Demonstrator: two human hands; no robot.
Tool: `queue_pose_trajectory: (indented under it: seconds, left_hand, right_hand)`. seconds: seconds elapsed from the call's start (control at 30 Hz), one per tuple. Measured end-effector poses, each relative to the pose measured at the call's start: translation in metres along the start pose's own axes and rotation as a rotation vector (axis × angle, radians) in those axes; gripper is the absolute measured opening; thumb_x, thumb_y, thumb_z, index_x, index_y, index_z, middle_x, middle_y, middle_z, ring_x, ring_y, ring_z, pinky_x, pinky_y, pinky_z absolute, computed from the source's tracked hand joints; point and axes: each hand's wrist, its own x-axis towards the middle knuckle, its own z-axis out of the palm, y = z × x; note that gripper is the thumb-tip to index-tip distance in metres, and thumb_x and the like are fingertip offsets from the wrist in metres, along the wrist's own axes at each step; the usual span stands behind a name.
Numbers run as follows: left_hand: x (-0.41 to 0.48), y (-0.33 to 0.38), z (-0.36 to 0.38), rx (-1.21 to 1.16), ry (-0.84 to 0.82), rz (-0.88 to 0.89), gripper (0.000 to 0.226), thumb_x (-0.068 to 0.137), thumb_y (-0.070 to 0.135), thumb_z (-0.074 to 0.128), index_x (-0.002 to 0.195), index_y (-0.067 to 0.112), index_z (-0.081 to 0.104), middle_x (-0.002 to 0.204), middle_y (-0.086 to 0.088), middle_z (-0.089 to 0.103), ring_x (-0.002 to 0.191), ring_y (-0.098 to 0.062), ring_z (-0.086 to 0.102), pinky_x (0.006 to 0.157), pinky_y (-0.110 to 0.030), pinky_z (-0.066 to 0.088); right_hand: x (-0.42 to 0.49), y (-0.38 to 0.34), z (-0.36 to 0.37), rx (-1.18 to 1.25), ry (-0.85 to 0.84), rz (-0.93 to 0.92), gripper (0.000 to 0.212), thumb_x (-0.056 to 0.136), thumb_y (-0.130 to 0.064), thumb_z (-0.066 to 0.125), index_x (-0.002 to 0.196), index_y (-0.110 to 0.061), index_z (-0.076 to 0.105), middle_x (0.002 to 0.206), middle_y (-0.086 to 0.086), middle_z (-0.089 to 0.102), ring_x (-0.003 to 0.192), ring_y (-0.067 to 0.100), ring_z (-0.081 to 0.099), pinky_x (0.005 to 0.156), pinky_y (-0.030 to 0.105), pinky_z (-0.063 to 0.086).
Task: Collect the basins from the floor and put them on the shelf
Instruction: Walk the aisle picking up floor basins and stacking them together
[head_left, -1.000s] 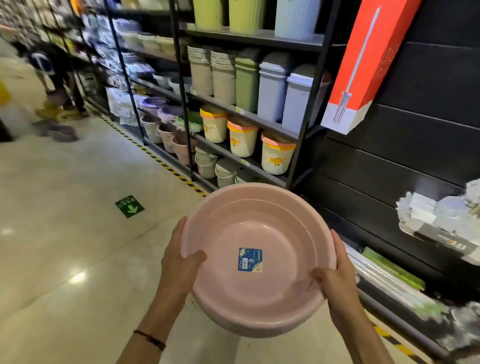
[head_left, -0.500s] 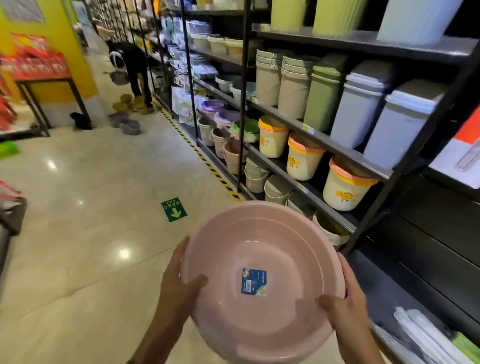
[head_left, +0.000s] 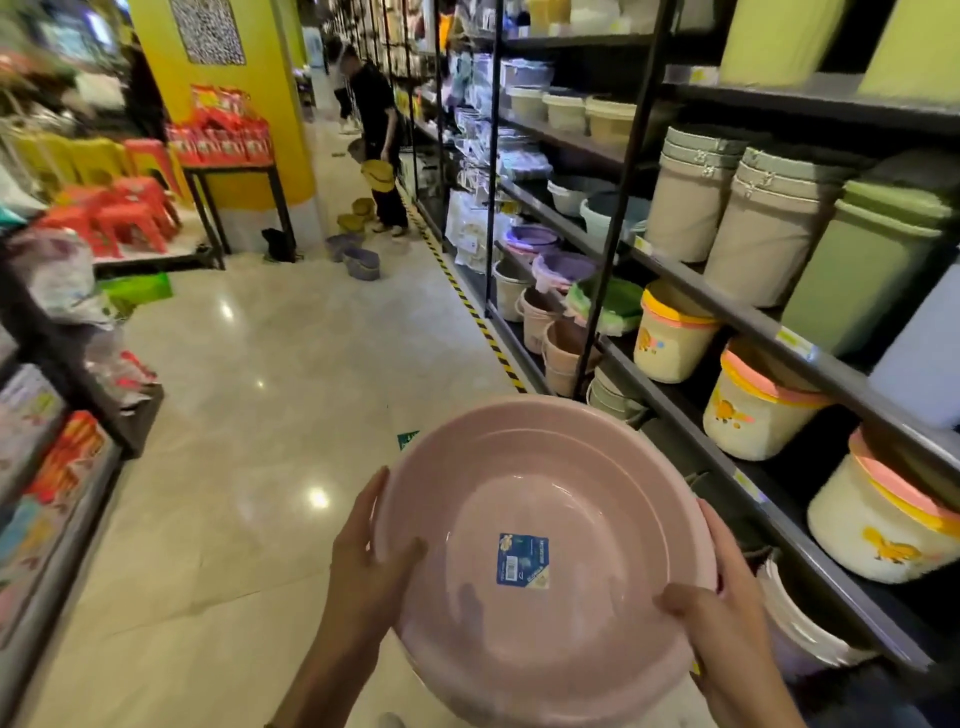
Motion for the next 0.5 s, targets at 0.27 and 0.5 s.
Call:
queue_pose_trajectory:
  seconds: [0.27, 0.5]
  left_hand:
    - [0.194, 0.034, -0.023, 0.016, -0.029, 0.062, 0.081, 0.084, 0.011, 0.083, 0.156, 0.033, 0.052, 0.153, 0.003, 0.060, 0.136, -0.027, 0.059, 0.113, -0.057, 0.050]
    - [0.346, 0.074, -0.030, -0.001, -0.081, 0.115, 0.077, 0.084, 0.018, 0.079, 0.155, 0.035, 0.054, 0.153, 0.008, 0.059, 0.138, -0.023, 0.058, 0.115, -0.056, 0.049]
  right_hand:
    - [0.102, -0.047, 0.148, 0.021, 0.060, 0.037, 0.111, 0.064, 0.021, 0.070, 0.096, -0.085, 0.053, 0.116, -0.016, 0.062, 0.106, 0.024, 0.063, 0.070, 0.050, 0.064]
    - [0.185, -0.092, 0.244, 0.088, 0.097, 0.020, 0.112, 0.066, 0.020, 0.067, 0.150, -0.052, 0.048, 0.133, -0.003, 0.060, 0.113, 0.026, 0.061, 0.068, 0.045, 0.063]
